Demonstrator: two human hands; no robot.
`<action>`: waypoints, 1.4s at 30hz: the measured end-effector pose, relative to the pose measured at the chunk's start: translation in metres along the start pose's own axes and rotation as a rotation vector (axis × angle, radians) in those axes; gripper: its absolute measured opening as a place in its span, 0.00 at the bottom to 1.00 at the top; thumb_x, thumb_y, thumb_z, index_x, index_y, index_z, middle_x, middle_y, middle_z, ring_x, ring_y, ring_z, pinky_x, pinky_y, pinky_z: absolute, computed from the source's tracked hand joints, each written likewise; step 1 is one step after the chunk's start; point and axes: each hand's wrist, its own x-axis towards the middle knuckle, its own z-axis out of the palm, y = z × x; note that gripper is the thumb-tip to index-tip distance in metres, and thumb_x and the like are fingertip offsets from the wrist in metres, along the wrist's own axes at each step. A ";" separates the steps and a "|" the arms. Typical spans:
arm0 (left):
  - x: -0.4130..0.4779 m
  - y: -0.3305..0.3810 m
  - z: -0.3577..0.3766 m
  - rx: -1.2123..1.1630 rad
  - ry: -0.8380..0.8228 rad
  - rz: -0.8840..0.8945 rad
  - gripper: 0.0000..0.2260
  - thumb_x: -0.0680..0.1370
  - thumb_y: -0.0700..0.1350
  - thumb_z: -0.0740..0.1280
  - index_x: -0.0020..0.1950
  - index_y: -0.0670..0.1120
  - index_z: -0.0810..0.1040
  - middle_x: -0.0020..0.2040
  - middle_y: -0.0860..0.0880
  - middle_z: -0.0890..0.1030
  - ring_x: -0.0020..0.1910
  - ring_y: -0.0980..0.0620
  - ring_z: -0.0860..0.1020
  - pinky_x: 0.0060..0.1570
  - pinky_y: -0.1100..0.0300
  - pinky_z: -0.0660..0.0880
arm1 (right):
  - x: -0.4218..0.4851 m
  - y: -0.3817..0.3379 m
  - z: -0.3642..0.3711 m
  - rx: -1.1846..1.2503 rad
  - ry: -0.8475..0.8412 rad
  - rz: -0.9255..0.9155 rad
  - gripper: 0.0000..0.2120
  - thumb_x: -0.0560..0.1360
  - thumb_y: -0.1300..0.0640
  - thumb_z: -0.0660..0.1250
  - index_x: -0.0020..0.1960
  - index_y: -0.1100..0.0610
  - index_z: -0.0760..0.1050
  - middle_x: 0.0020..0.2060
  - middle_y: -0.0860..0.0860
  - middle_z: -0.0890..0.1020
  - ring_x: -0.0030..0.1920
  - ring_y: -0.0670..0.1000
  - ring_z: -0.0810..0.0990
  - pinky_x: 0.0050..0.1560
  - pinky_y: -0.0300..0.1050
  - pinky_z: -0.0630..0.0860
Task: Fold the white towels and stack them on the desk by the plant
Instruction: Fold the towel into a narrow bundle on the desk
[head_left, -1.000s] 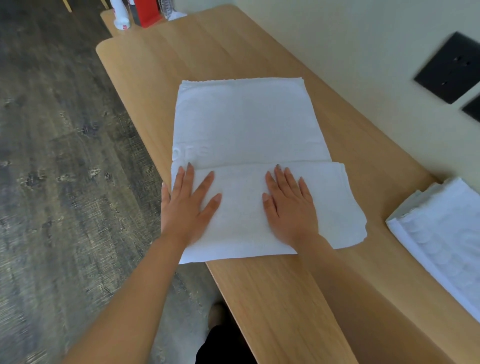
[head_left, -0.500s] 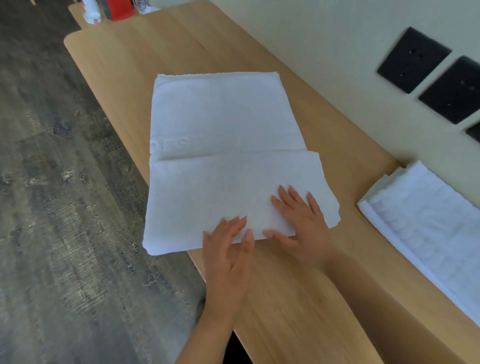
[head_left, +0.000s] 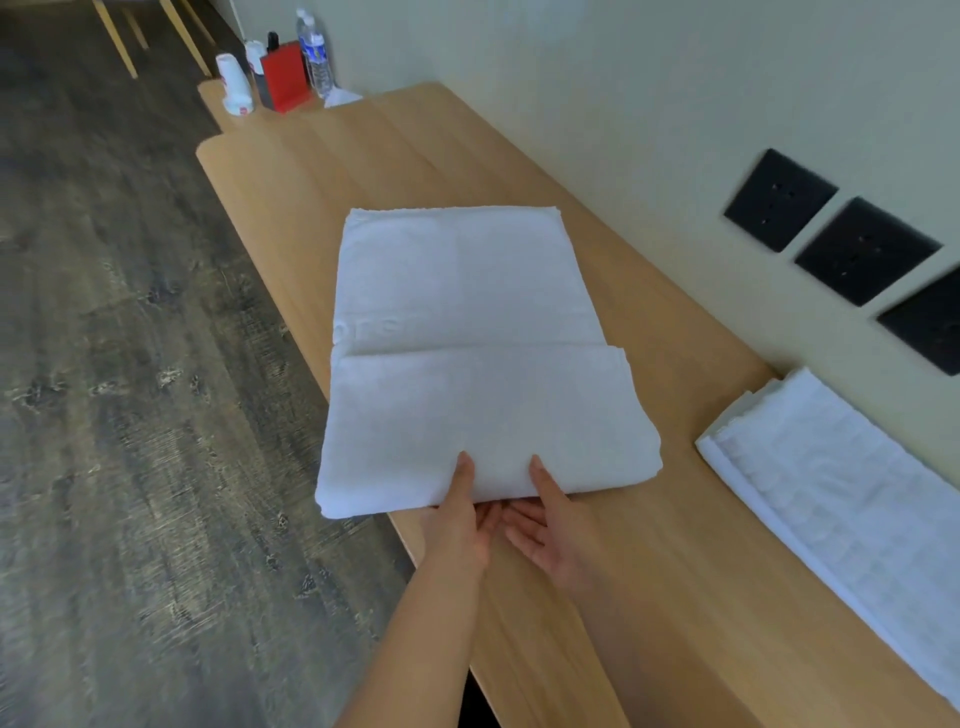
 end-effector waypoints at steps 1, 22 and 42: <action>-0.002 0.000 -0.001 -0.014 -0.005 0.012 0.22 0.74 0.43 0.72 0.66 0.42 0.71 0.57 0.41 0.79 0.51 0.45 0.79 0.38 0.55 0.78 | 0.002 -0.002 0.002 0.114 0.000 -0.013 0.14 0.75 0.48 0.69 0.54 0.56 0.75 0.50 0.57 0.82 0.51 0.53 0.82 0.48 0.46 0.78; -0.066 0.003 -0.014 0.091 0.137 0.017 0.20 0.69 0.47 0.77 0.57 0.44 0.75 0.49 0.43 0.81 0.42 0.45 0.79 0.34 0.56 0.74 | -0.018 0.016 -0.062 -1.587 0.302 -1.463 0.39 0.65 0.49 0.71 0.73 0.50 0.61 0.66 0.53 0.74 0.70 0.56 0.68 0.74 0.64 0.49; -0.048 0.156 -0.005 2.112 -0.631 0.648 0.27 0.66 0.69 0.69 0.62 0.63 0.72 0.57 0.64 0.75 0.57 0.59 0.72 0.59 0.60 0.69 | -0.056 -0.149 -0.004 -1.765 -0.399 -0.658 0.20 0.67 0.47 0.75 0.58 0.46 0.80 0.51 0.40 0.82 0.51 0.40 0.79 0.53 0.37 0.75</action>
